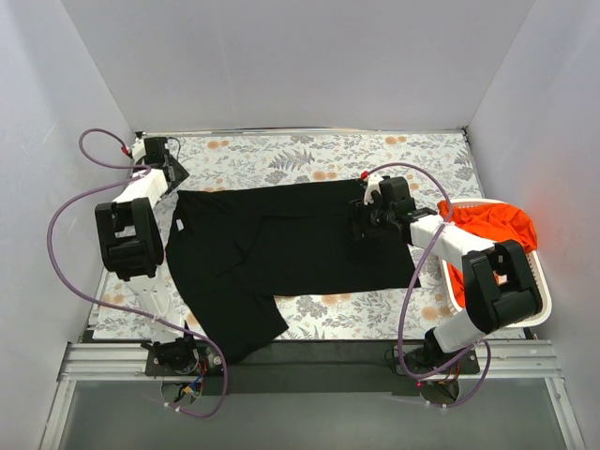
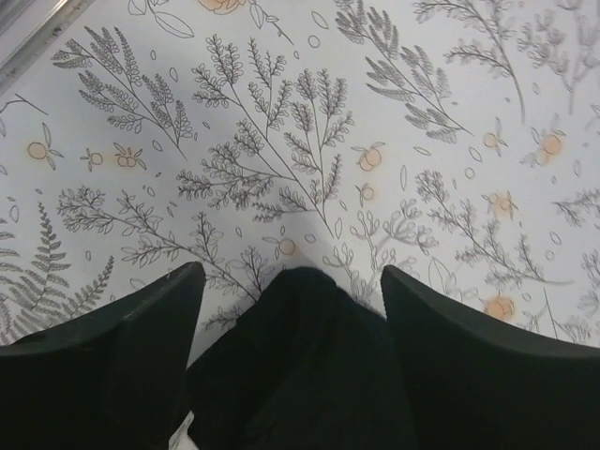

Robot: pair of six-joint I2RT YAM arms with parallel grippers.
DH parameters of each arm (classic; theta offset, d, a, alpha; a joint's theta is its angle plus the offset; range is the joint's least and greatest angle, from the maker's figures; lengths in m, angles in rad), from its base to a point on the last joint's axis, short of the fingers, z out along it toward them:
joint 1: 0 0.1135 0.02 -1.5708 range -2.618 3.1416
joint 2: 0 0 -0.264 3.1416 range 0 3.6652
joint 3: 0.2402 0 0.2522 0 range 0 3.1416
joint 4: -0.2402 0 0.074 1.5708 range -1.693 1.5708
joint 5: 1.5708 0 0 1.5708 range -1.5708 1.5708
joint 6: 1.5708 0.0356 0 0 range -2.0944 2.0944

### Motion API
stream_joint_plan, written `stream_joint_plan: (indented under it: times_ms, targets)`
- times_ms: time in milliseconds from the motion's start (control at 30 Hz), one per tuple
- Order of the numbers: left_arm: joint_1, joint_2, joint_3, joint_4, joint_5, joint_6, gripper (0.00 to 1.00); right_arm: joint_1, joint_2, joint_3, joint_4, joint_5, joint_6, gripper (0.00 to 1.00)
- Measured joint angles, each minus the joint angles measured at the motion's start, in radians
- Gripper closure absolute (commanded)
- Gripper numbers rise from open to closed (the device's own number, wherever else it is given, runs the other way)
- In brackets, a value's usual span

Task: Fold and stack the t-shirts
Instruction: Fold the tshirt

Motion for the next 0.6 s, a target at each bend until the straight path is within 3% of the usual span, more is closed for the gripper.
stream_joint_plan:
  times_ms: [200, 400, 600]
  targets:
    - [-0.086, -0.285, -0.214, -0.007, 0.068, -0.011, 0.09, 0.0, -0.075, -0.011, -0.004, 0.001, 0.014, 0.43]
    - [-0.319, -0.594, -0.454, 0.028, 0.158, -0.02, 0.09, 0.0, -0.158, -0.053, -0.033, 0.042, 0.039, 0.37]
    - [-0.403, -0.647, -0.623, 0.028, 0.212, -0.068, 0.09, 0.0, -0.257, -0.107, -0.065, 0.092, 0.076, 0.28]
